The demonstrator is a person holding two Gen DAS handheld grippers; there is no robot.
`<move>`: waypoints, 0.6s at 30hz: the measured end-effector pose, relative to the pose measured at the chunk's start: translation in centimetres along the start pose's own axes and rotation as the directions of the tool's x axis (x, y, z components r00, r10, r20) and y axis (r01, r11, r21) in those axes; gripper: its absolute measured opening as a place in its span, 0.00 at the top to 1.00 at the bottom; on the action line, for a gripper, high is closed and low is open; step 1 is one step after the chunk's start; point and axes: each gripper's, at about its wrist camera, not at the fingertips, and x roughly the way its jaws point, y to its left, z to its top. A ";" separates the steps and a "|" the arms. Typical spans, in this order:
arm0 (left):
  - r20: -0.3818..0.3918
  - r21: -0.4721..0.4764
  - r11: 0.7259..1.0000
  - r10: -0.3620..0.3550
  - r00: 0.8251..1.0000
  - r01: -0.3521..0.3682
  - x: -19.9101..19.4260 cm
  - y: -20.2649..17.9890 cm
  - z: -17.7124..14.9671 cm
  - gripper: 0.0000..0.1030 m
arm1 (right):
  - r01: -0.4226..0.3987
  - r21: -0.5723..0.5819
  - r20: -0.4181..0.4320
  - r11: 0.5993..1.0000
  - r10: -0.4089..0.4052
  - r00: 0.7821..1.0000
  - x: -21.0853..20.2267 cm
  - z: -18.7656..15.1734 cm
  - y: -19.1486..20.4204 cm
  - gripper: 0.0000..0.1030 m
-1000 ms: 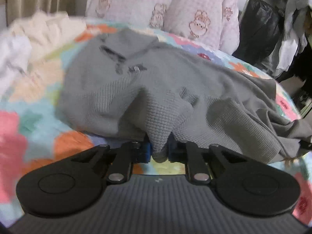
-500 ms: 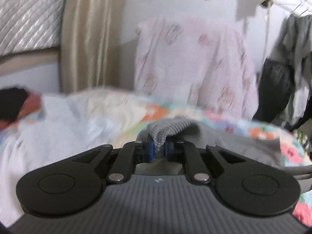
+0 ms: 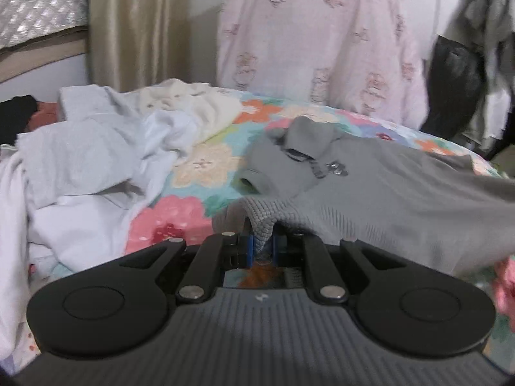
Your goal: Fold clothes
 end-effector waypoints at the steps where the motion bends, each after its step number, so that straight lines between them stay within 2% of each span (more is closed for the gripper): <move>1: -0.015 0.006 1.000 -0.018 1.000 0.018 0.2 -0.2 -0.2 0.91 | 0.066 -0.061 -0.027 0.996 -0.068 0.997 0.3 -0.2 0.5 0.91; 2: -0.062 0.006 0.999 -0.036 0.997 0.036 0.9 -0.2 -0.8 0.91 | 0.124 -0.122 -0.064 0.985 -0.132 0.989 1.1 -0.6 0.9 0.91; 4: -0.151 0.008 0.999 -0.039 0.988 0.041 2.2 -0.4 -2.1 0.91 | 0.133 -0.156 -0.212 0.979 -0.165 0.963 3.8 -2.0 0.5 0.91; 6: -0.210 0.018 0.999 -0.036 0.977 0.041 3.1 -0.5 -2.9 0.91 | 0.116 -0.073 -0.358 0.991 -0.134 0.924 6.1 -3.7 -1.2 0.87; 7: -0.207 0.024 0.999 -0.034 0.978 0.040 3.0 -0.6 -2.9 0.91 | 0.123 -0.033 -0.381 0.992 -0.126 0.916 6.4 -3.9 -1.8 0.85; 8: -0.203 0.030 0.999 -0.032 0.979 0.039 2.9 -0.7 -2.9 0.91 | 0.134 0.007 -0.389 0.991 -0.121 0.913 6.3 -3.8 -2.5 0.76; 9: -0.199 0.035 0.999 -0.031 0.980 0.038 2.9 -0.8 -2.9 0.90 | 0.139 0.035 -0.368 0.990 -0.117 0.923 5.8 -3.5 -2.8 0.71; 11: -0.177 0.023 0.998 -0.047 0.983 0.051 2.5 -0.8 -2.5 0.90 | 0.096 0.063 -0.293 0.993 -0.074 0.953 4.4 -2.5 -2.7 0.62; 12: -0.179 0.014 0.998 -0.053 0.983 0.056 2.6 -0.6 -2.5 0.90 | 0.056 0.077 -0.257 0.995 -0.034 0.966 3.7 -2.1 -2.4 0.60; 13: -0.180 0.005 0.998 -0.059 0.982 0.061 2.6 -0.5 -2.5 0.90 | -0.030 0.095 -0.237 0.995 0.052 0.970 3.3 -2.0 -1.7 0.60; 14: -0.181 -0.004 0.998 -0.065 0.981 0.066 2.6 -0.4 -2.5 0.90 | -0.141 0.114 -0.226 0.983 0.164 0.960 3.0 -2.1 -0.8 0.60; 15: -0.182 -0.013 0.997 -0.071 0.981 0.070 2.7 -0.2 -2.5 0.90 | -0.250 0.131 -0.212 0.959 0.273 0.938 2.7 -2.1 0.1 0.60; 16: -0.183 -0.022 0.997 -0.078 0.980 0.075 2.7 -0.1 -2.5 0.90 | -0.355 0.147 -0.197 0.923 0.379 0.904 2.3 -2.2 1.1 0.60; 17: -0.184 -0.031 0.996 -0.085 0.979 0.080 2.8 0.0 -2.5 0.90 | -0.464 0.168 -0.214 0.870 0.492 0.844 2.3 -2.6 2.3 0.60; 18: -0.192 -0.053 0.994 -0.106 0.976 0.097 3.1 0.2 -2.3 0.90 | -0.571 0.200 -0.252 0.796 0.605 0.755 2.7 -3.3 3.9 0.60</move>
